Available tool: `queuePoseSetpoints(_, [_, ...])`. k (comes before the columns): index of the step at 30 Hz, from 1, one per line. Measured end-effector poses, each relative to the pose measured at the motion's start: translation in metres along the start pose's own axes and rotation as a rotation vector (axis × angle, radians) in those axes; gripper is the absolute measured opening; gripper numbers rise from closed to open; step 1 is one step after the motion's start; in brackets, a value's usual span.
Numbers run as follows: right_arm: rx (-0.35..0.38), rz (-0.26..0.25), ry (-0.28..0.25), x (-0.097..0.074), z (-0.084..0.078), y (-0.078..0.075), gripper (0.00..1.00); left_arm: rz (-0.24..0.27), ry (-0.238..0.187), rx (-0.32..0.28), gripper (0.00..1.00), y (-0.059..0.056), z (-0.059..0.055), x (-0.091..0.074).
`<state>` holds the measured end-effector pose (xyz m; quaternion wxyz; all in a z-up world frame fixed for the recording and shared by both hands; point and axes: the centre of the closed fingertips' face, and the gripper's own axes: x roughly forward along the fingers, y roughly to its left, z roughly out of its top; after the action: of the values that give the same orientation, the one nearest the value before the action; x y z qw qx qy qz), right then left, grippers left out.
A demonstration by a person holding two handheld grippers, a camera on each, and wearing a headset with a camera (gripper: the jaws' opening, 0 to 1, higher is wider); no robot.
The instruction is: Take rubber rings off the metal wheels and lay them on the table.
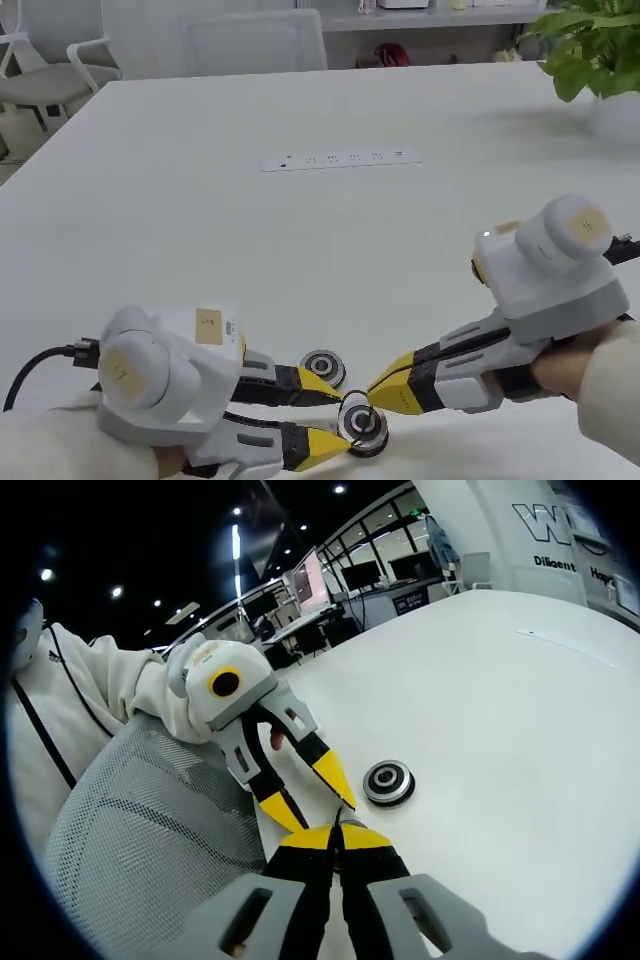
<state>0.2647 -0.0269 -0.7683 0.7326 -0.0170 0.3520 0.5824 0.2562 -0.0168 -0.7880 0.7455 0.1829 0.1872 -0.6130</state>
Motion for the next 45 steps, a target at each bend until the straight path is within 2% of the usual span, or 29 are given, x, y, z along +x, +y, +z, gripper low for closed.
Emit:
queuePoseSetpoints(3, [0.006, -0.013, -0.013, -0.005, 0.003, -0.003, 0.00, -0.010, -0.012, -0.010, 0.33, -0.001, 0.005, -0.005])
queuePoseSetpoints(7, [0.009, -0.023, -0.023, -0.008, 0.006, -0.004, 0.00, -0.031, -0.012, -0.004, 0.37, -0.005, 0.009, -0.013])
queuePoseSetpoints(11, [0.005, -0.021, -0.022, -0.009, 0.009, -0.003, 0.00, -0.034, -0.016, -0.018, 0.43, -0.001, 0.010, -0.024])
queuePoseSetpoints(16, [-0.008, -0.007, -0.021, -0.010, 0.015, 0.004, 0.00, -0.006, -0.010, -0.020, 0.48, 0.006, 0.008, -0.041])
queuePoseSetpoints(23, [-0.010, 0.018, -0.036, -0.008, 0.028, 0.014, 0.00, 0.052, 0.018, -0.049, 0.61, 0.015, -0.007, -0.068])
queuePoseSetpoints(29, [-0.036, 0.048, -0.027, -0.001, 0.038, 0.025, 0.00, 0.090, 0.023, -0.073, 0.64, 0.017, -0.013, -0.085])
queuePoseSetpoints(32, [-0.050, 0.061, -0.019, 0.003, 0.040, 0.029, 0.00, 0.126, 0.020, -0.069, 0.66, 0.018, -0.014, -0.097])
queuePoseSetpoints(35, [-0.055, 0.076, -0.014, 0.006, 0.042, 0.033, 0.00, 0.160, 0.020, -0.089, 0.67, 0.020, -0.020, -0.108])
queuePoseSetpoints(39, [-0.076, 0.089, -0.003, 0.011, 0.043, 0.038, 0.00, 0.195, 0.015, -0.124, 0.69, 0.018, -0.029, -0.119])
queuePoseSetpoints(45, [-0.085, 0.104, 0.019, 0.020, 0.042, 0.041, 0.00, 0.219, 0.029, -0.166, 0.69, 0.011, -0.044, -0.127])
